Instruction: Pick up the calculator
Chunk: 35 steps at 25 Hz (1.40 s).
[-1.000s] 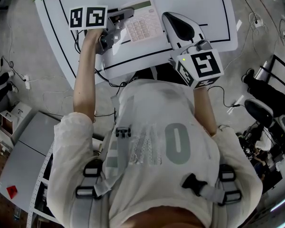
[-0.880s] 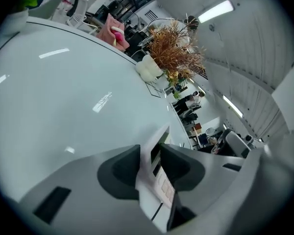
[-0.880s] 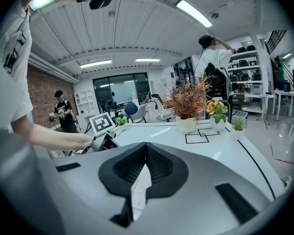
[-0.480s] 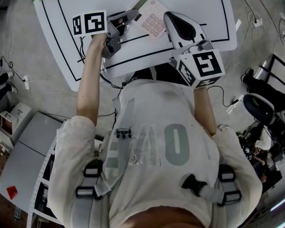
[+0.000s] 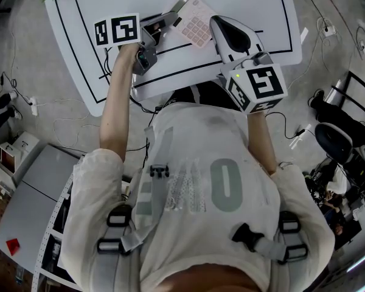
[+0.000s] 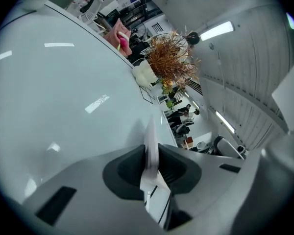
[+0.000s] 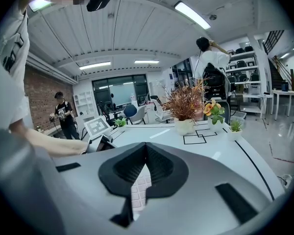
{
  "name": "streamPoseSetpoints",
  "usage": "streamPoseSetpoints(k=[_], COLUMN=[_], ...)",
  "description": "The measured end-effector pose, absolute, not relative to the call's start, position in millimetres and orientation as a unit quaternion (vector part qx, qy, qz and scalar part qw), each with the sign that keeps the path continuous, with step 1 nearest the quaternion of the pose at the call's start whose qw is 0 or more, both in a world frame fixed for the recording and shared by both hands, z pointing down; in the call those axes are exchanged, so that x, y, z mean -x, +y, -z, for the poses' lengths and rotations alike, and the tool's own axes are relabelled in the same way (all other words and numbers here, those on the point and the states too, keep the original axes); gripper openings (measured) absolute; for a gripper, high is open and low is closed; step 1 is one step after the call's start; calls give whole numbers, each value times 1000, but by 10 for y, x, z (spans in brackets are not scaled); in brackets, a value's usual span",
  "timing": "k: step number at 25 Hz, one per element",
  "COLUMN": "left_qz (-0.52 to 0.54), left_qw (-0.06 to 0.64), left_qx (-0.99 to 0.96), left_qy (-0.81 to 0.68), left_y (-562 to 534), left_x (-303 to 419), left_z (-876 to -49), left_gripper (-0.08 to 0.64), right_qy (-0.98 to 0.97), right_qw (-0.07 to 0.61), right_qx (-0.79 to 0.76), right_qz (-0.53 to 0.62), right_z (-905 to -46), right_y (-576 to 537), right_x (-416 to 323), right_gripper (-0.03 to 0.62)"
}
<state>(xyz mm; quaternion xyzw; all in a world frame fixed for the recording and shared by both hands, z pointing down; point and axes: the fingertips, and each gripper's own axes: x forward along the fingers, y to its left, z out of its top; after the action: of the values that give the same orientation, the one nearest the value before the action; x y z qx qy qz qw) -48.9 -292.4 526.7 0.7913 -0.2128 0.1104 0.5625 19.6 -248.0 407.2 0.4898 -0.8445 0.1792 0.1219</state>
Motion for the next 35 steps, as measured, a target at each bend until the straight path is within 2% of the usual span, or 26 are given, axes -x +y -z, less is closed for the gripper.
streamPoseSetpoints(k=[7,13,23,28,32,35], left_qz=[-98,-89,-38,-28,-65,-62], left_qw=[530,457,280,146,36,-9], left_qx=[-808,-839,-870,-862,-832,-815], left_qy=[-240,-281,-405,-485,-550,-577], left_y=[-2947,-3060,-3390,-3328,-3180,-3056], left_x=[529,508,696,841,1168,1298], left_z=[-5040,-4611,-3387,-2808,-2510,-2364], left_gripper=[77,76,77,75,75,75], right_qy=[-848,-854,-872,-880,-887,-889], right_qw=[115,104,63,48,41,41], right_qx=[-495,-497,-484,-473,-459,-455], right_qz=[-153,-109,-30,-5,9,20], right_z=[-3912,-3647,-2989,-2825,-2725,-2657], right_y=[-2372,-2375,-2543,-2596,-2606,-2596], right_x=[-206,-280,-353,-383,-134,-21], right_gripper=[5,5,5,5,5,5])
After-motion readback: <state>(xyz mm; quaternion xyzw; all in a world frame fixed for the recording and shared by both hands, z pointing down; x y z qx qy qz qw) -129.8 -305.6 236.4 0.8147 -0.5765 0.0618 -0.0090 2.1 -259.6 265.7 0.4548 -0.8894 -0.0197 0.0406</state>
